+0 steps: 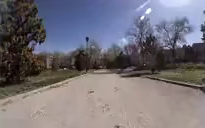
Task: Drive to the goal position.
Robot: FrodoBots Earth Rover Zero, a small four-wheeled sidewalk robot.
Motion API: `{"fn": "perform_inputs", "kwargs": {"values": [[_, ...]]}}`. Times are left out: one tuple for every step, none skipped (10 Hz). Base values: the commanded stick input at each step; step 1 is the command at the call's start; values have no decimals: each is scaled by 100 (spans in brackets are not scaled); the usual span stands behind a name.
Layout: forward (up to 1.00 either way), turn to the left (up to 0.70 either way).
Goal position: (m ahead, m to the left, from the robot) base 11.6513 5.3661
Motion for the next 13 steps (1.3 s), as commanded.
{"fn": "perform_inputs", "kwargs": {"values": [[100,0],[100,0],[100,0],[100,0],[100,0],[100,0],[100,0],[100,0],[100,0],[100,0],[100,0],[100,0],[100,0]]}}
